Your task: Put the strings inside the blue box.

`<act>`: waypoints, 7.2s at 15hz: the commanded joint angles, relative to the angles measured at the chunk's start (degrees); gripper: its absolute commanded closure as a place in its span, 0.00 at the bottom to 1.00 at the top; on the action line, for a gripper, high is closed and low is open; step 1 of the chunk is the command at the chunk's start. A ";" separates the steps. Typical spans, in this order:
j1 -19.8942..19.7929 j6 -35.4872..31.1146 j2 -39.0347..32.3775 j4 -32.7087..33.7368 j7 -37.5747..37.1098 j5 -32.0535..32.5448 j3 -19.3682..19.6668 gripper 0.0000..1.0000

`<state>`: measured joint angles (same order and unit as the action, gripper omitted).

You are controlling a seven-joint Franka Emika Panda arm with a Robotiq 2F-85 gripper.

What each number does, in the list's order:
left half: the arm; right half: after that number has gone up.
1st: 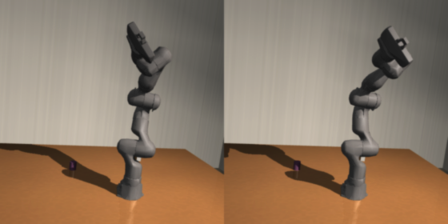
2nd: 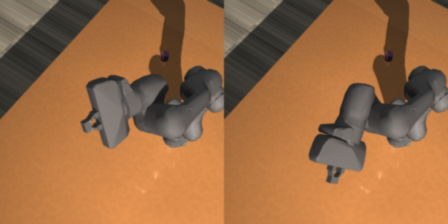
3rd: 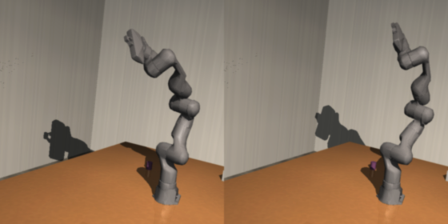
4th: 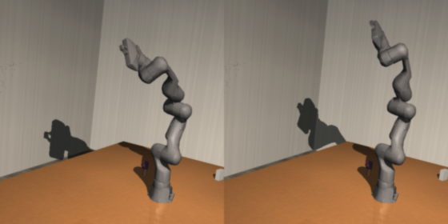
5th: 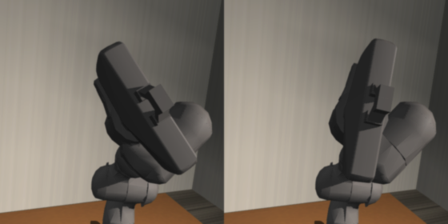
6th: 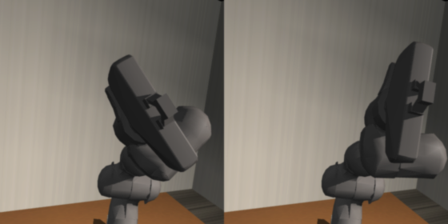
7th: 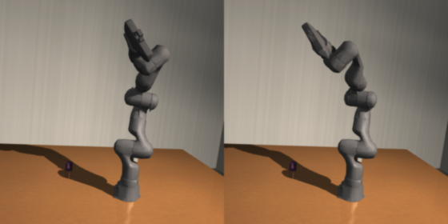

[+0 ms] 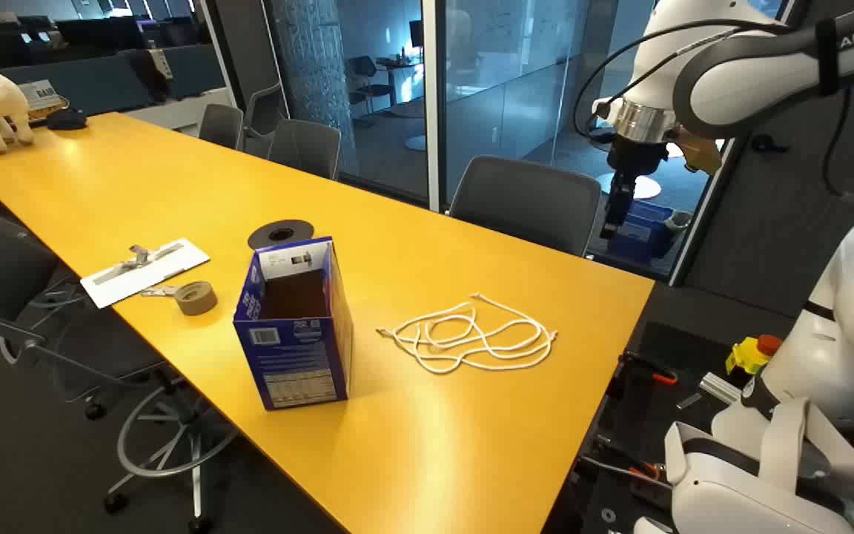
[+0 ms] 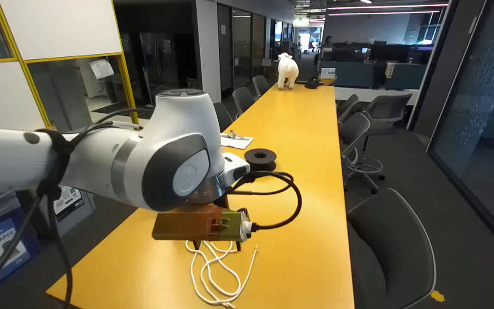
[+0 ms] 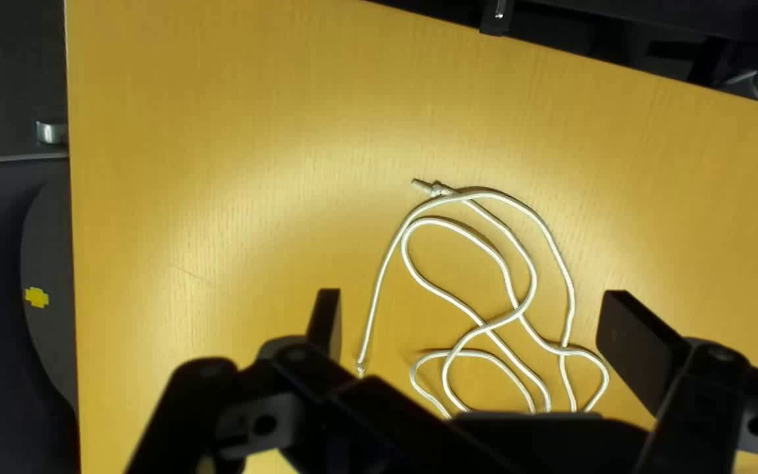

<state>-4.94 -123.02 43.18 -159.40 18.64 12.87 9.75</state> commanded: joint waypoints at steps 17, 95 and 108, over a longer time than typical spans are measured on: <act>1.57 -18.11 -23.90 5.73 -10.16 -7.02 -1.35 0.00; 0.67 -24.20 -61.36 36.24 -12.02 -13.41 -8.91 0.98; 8.32 -2.28 -53.49 65.37 -32.13 -3.03 -9.73 0.98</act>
<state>1.69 -129.67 -8.83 -102.68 -7.01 6.93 0.00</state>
